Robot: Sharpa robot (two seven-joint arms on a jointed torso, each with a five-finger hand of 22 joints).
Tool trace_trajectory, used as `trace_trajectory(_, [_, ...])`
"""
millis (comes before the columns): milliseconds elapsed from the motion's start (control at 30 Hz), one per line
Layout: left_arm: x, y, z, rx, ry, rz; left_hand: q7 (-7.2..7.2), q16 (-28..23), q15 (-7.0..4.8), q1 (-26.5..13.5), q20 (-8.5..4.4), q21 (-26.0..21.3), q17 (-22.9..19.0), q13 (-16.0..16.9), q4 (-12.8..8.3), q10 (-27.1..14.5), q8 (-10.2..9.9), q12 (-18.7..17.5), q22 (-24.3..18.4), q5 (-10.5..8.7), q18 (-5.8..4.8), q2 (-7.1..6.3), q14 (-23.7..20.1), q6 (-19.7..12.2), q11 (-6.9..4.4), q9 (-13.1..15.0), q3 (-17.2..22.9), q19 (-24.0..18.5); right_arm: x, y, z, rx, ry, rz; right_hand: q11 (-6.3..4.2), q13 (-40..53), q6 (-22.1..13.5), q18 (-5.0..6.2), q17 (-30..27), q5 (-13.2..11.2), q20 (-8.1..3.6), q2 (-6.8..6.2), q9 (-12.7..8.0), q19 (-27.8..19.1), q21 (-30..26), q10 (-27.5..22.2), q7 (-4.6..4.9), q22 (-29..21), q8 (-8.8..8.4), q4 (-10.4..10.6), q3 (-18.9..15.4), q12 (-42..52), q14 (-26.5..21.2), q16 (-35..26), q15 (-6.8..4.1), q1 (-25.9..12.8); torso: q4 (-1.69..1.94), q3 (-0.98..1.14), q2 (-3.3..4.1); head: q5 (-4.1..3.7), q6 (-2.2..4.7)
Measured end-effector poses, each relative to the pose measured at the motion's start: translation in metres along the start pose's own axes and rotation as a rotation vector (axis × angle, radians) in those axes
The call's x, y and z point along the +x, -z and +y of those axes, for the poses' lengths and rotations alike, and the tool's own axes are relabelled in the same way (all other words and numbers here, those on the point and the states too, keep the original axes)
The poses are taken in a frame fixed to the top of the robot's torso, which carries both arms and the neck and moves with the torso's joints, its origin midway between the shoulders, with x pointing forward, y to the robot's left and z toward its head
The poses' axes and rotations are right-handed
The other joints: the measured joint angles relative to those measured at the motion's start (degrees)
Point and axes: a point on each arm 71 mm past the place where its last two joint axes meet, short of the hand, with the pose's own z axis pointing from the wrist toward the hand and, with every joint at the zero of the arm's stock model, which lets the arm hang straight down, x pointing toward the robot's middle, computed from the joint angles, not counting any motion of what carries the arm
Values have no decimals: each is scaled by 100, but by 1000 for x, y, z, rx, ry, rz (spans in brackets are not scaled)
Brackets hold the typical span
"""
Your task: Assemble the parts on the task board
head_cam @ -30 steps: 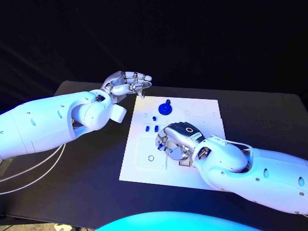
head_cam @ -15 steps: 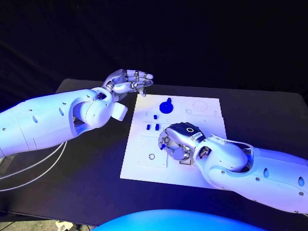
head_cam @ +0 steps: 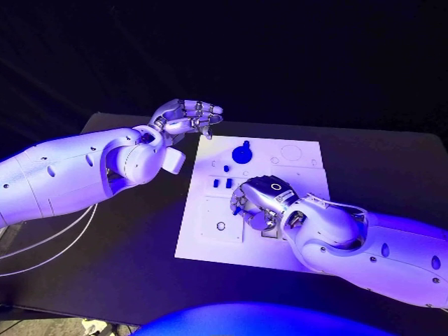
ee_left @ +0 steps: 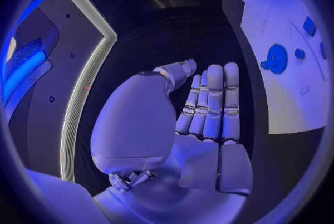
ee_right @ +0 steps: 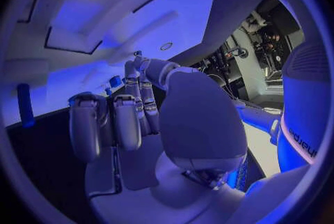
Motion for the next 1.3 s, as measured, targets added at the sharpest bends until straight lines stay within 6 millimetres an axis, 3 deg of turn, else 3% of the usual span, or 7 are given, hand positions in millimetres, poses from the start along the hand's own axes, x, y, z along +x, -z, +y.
trace_trajectory(1300, [0,0,1,-14,2,5,-20,0,20,0,15,-21,-6,-5,16,-41,0,24,-14,0,0,0,-20,-20,0,-4,-17,-15,5,-8,7,1,47,36,-61,8,9,0,3,15,0,18,5,0,-23,82,9,-2,-7,-24,9,1,1,0,1,-78,-7,-3,-4,7,-63])
